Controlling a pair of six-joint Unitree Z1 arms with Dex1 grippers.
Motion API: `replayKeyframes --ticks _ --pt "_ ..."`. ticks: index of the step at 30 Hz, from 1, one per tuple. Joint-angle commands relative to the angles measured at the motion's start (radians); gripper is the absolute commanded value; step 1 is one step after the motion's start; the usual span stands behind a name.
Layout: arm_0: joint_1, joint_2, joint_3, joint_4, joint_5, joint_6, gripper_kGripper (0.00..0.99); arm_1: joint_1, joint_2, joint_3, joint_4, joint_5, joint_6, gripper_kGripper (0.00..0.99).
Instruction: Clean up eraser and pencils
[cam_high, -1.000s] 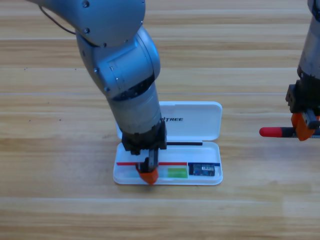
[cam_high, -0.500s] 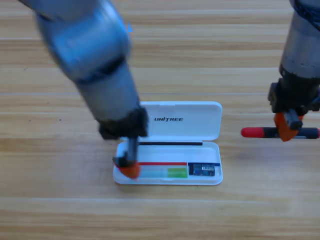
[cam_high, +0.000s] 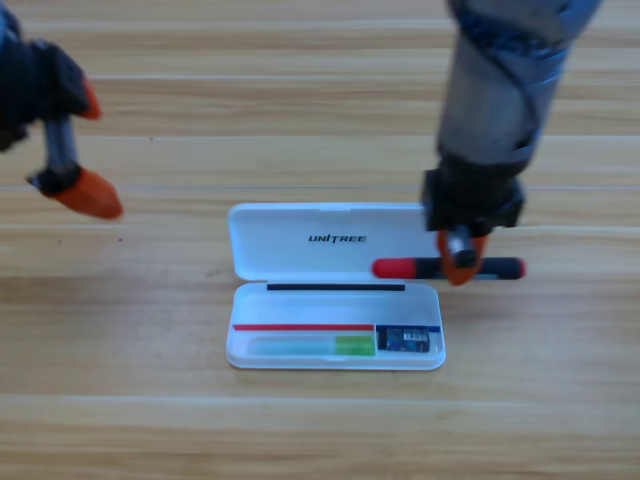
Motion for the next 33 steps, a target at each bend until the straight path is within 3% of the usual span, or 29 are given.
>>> replayKeyframes --ticks 1,12,28,29,32,33 --pt "0.17 -0.056 0.047 -0.018 -0.052 0.023 0.99 0.076 0.178 -0.13 0.046 -0.001 0.017 0.0" --pt "0.261 -0.064 0.11 -0.078 -0.098 0.054 0.989 0.096 0.337 -0.34 0.083 -0.034 0.035 0.0" --pt "0.285 -0.064 0.234 -0.248 -0.111 0.064 0.99 0.096 0.357 -0.365 0.083 -0.054 0.044 0.0" --pt "0.285 -0.064 0.237 -0.253 -0.111 0.064 0.989 0.096 0.357 -0.365 0.083 -0.054 0.046 0.133" --pt "0.285 -0.061 0.245 -0.27 -0.118 0.064 0.986 0.096 0.356 -0.363 0.083 -0.059 0.057 0.699" --pt "0.285 -0.059 0.249 -0.277 -0.118 0.064 0.986 0.096 0.354 -0.363 0.083 -0.061 0.061 0.815"
